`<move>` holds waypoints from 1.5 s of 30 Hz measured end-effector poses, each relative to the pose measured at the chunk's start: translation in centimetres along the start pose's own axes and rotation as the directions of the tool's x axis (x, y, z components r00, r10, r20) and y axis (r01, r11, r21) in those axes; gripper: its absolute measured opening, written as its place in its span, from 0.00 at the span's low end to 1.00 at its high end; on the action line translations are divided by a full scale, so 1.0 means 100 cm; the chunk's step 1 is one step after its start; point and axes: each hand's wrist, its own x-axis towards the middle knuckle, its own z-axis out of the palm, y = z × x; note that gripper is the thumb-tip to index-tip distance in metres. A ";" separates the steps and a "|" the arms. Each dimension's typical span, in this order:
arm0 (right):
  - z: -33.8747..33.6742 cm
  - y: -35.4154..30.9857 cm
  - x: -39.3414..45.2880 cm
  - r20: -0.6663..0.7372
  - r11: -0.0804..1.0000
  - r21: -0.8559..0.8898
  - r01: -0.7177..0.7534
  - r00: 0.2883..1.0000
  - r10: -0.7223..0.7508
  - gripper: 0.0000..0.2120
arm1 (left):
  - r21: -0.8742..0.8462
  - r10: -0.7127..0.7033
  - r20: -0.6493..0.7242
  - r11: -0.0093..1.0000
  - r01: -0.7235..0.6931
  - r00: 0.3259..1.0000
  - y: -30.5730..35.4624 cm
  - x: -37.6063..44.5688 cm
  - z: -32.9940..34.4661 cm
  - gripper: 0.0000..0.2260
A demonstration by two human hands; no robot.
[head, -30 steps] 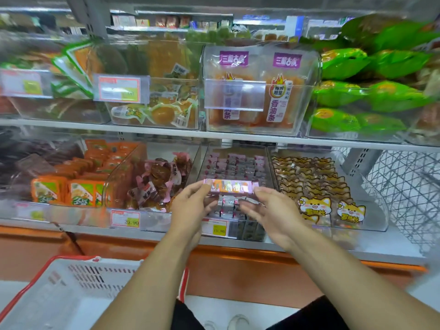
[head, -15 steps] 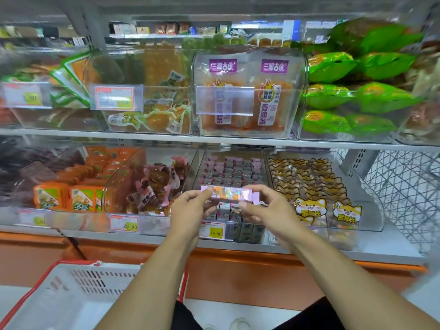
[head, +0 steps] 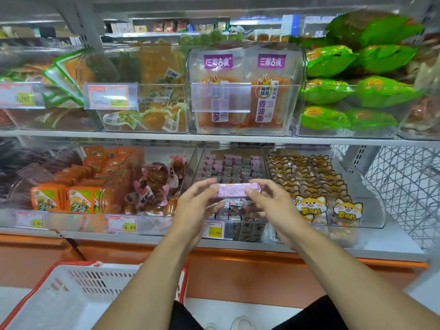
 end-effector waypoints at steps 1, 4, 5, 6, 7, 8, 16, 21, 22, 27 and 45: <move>-0.001 0.000 0.001 -0.012 1.000 0.009 -0.001 1.000 0.001 0.11 | 0.005 0.009 0.024 1.000 -0.009 1.000 0.000 -0.001 0.000 0.08; -0.003 0.000 0.002 -0.025 1.000 0.024 0.003 1.000 -0.003 0.11 | 0.036 0.039 0.036 0.999 -0.040 0.999 -0.001 -0.002 0.000 0.11; -0.004 -0.001 0.002 -0.014 1.000 0.023 0.006 1.000 -0.006 0.11 | 0.035 0.039 0.035 0.999 -0.040 0.999 -0.001 -0.002 0.001 0.11; -0.005 -0.001 0.002 0.005 1.000 0.012 0.014 1.000 -0.014 0.12 | 0.029 0.036 0.035 0.999 -0.037 0.999 -0.001 -0.002 0.002 0.12; -0.006 -0.001 0.002 0.028 1.000 -0.007 0.026 0.999 -0.025 0.13 | 0.024 0.031 0.033 0.999 -0.032 0.999 -0.001 -0.002 0.002 0.14; -0.007 0.000 0.002 0.051 0.999 -0.027 0.037 0.998 -0.035 0.15 | 0.025 0.025 0.029 0.999 -0.026 0.999 -0.001 -0.001 0.003 0.16; -0.008 0.002 0.001 0.083 0.981 -0.090 0.169 0.983 -0.162 0.15 | 0.169 -0.044 -0.073 0.984 0.056 0.996 -0.008 0.002 0.001 0.17; -0.005 0.002 0.003 -0.010 0.995 0.053 0.085 0.996 -0.085 0.06 | 0.145 -0.006 -0.002 0.989 0.007 1.000 -0.007 0.001 -0.001 0.19; -0.005 0.001 0.003 -0.013 0.996 0.071 0.063 0.998 -0.062 0.06 | 0.142 0.014 0.003 0.990 -0.014 1.000 -0.007 0.001 0.000 0.17; -0.005 -0.002 0.002 -0.010 0.986 0.122 -0.110 0.994 0.112 0.15 | 0.172 0.033 -0.016 0.985 -0.030 0.999 -0.008 0.000 0.003 0.17; -0.015 -0.020 0.088 -0.215 0.709 -0.688 0.154 0.890 -0.402 0.10 | 0.752 0.321 0.078 0.603 -0.267 0.944 -0.035 0.032 0.031 0.11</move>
